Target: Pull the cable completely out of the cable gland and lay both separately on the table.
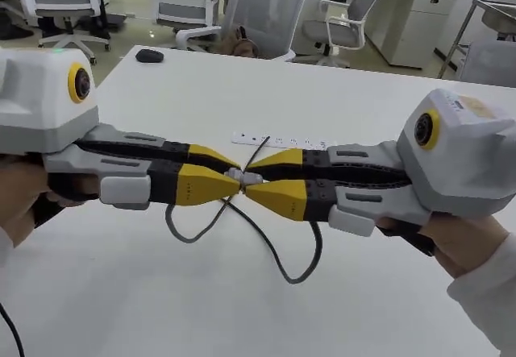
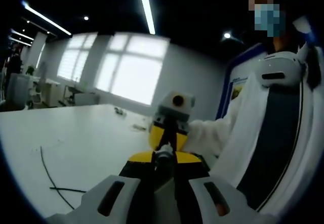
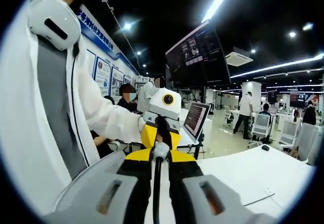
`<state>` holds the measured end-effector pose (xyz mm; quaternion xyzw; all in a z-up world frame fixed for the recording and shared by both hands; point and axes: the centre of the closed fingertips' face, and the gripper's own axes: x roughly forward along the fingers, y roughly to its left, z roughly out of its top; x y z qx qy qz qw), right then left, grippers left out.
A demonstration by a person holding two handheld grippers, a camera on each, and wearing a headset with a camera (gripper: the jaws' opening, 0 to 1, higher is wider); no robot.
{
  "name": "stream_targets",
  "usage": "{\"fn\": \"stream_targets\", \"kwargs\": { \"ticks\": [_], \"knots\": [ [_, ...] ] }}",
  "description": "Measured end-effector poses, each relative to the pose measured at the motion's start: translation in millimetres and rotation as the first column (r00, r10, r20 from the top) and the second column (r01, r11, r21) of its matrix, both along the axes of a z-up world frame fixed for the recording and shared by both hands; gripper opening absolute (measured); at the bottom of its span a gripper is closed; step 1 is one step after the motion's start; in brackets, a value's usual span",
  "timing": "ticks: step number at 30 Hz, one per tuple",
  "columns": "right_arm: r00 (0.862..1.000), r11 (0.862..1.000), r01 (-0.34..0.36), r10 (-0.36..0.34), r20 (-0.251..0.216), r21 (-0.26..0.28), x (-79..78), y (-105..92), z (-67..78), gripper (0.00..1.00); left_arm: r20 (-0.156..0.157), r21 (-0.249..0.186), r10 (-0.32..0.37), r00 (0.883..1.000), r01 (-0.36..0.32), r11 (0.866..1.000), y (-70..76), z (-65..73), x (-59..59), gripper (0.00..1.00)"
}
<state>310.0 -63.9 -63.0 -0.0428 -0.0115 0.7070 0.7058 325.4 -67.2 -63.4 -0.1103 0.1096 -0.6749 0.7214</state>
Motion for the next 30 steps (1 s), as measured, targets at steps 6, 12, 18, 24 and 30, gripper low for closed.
{"fn": "stream_targets", "kwargs": {
  "ticks": [6,12,18,24,30],
  "knots": [
    [0.995,1.0,0.02,-0.02,-0.095,-0.001,5.1,-0.4,0.3,0.11,0.052,-0.007,0.035,0.998,-0.035,0.999,0.9,-0.6,2.1,0.14],
    [0.988,1.0,0.016,-0.013,-0.152,0.018,7.7,-2.8,0.0,0.14,0.164,-0.006,0.043,0.985,-0.043,0.999,-0.4,3.4,-2.2,0.14],
    [0.975,0.999,0.003,0.005,-0.222,0.037,7.2,-4.4,2.9,0.11,0.224,-0.022,0.058,0.973,-0.055,0.998,1.6,8.1,-1.4,0.15],
    [0.972,0.999,0.005,0.003,-0.235,0.036,6.5,-0.7,3.1,0.12,0.259,-0.028,0.059,0.964,-0.053,0.998,0.9,10.5,-2.8,0.15],
    [0.965,1.0,-0.004,0.006,-0.263,0.011,7.7,-0.2,4.1,0.11,0.279,-0.038,0.066,0.958,-0.057,0.998,-0.8,11.8,-3.1,0.15]
  ]
}}
